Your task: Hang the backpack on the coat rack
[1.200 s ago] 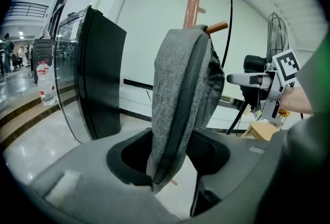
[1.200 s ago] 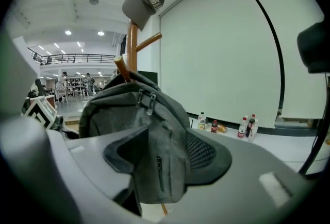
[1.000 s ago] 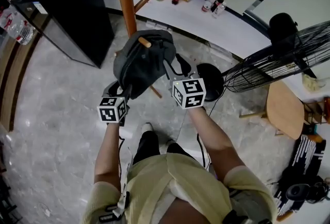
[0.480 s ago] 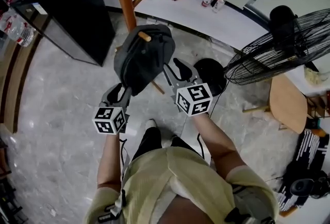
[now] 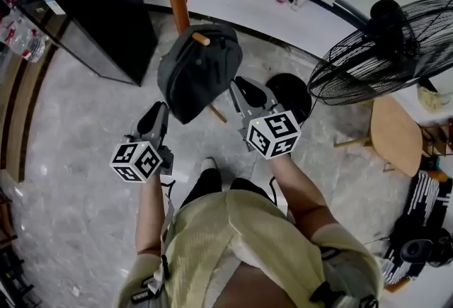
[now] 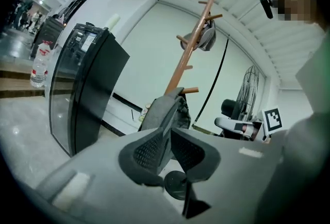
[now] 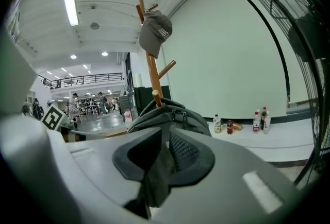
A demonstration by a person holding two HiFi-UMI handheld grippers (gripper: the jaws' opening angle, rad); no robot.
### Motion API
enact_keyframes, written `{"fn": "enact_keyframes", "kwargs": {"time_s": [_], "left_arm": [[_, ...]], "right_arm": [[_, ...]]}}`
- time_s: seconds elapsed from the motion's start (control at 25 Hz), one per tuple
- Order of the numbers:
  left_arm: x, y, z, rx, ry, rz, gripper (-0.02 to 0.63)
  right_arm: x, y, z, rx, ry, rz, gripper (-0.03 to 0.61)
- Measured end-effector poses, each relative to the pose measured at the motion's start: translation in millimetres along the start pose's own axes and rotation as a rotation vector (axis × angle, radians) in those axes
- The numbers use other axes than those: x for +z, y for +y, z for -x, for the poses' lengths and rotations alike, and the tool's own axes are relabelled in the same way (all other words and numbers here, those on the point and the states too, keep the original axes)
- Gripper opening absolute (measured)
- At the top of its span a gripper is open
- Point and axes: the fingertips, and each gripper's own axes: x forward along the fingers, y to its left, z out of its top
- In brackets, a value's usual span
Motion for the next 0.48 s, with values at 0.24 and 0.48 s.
{"fn": "enact_keyframes", "kwargs": {"time_s": [0.24, 0.48], "left_arm": [[13.3, -4.5, 3.9, 0.001, -0.009, -0.058, 0.015], [24.6, -10.4, 3.6, 0.004, -0.012, -0.14, 0.005]], "right_arm": [[-0.8, 0.8, 5.5, -0.019, -0.006, -0.023, 0.005], [1.1, 0.0, 8.7, -0.023, 0.006, -0.065, 0.003]]}}
